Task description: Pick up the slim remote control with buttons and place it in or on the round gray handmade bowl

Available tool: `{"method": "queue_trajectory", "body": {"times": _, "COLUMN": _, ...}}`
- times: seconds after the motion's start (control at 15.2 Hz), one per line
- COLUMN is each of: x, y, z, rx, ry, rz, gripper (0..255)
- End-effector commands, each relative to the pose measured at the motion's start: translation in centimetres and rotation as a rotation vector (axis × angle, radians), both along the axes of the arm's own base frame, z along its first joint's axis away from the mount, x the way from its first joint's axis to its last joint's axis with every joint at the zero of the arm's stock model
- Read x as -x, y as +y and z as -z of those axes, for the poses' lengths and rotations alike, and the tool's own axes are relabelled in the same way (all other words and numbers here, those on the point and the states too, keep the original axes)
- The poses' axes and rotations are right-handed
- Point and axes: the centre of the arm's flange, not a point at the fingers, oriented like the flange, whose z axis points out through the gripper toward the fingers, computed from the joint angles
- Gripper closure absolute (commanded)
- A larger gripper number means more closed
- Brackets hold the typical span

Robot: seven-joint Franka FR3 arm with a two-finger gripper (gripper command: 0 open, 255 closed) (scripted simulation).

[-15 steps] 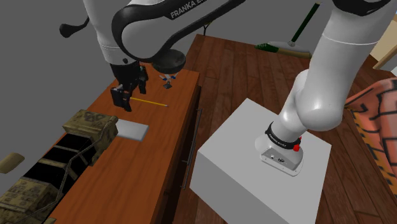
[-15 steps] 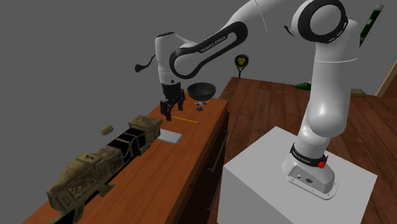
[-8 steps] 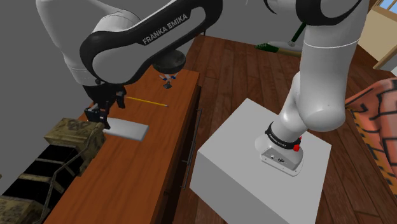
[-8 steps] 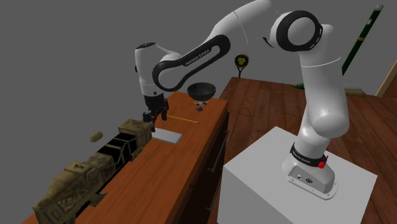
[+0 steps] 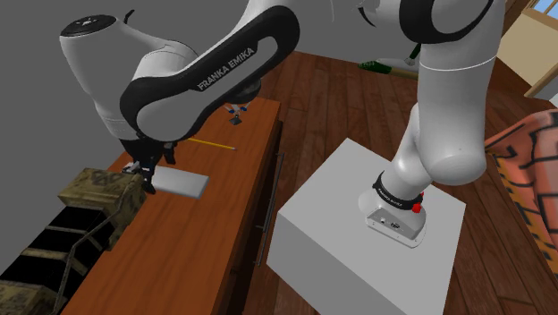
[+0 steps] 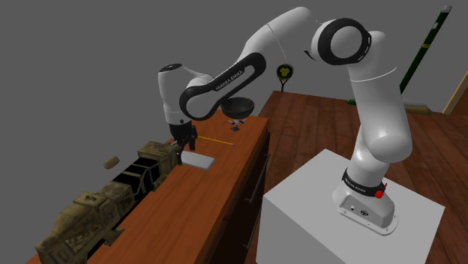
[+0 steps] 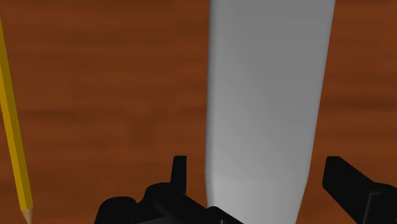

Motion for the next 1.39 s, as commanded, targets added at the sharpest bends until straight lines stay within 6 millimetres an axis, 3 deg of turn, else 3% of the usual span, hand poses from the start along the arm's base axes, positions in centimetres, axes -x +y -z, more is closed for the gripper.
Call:
{"method": "queue_trajectory", "body": {"times": 0.0, "x": 0.1, "y": 0.0, "z": 0.3, "rx": 0.000, "ry": 0.000, "rz": -0.001, "gripper": 0}}
{"method": "queue_trajectory", "body": {"times": 0.4, "x": 0.1, "y": 0.0, "z": 0.3, "rx": 0.000, "ry": 0.000, "rz": -0.001, "gripper": 0}}
{"method": "queue_trajectory", "body": {"times": 0.46, "x": 0.1, "y": 0.1, "z": 0.3, "rx": 0.000, "ry": 0.000, "rz": -0.001, "gripper": 255}}
{"method": "queue_trajectory", "body": {"times": 1.06, "x": 0.1, "y": 0.0, "z": 0.3, "rx": 0.000, "ry": 0.000, "rz": -0.001, "gripper": 255}}
{"method": "queue_trajectory", "body": {"times": 1.32, "x": 0.1, "y": 0.0, "z": -1.8, "rx": 0.000, "ry": 0.000, "rz": -0.001, "gripper": 255}}
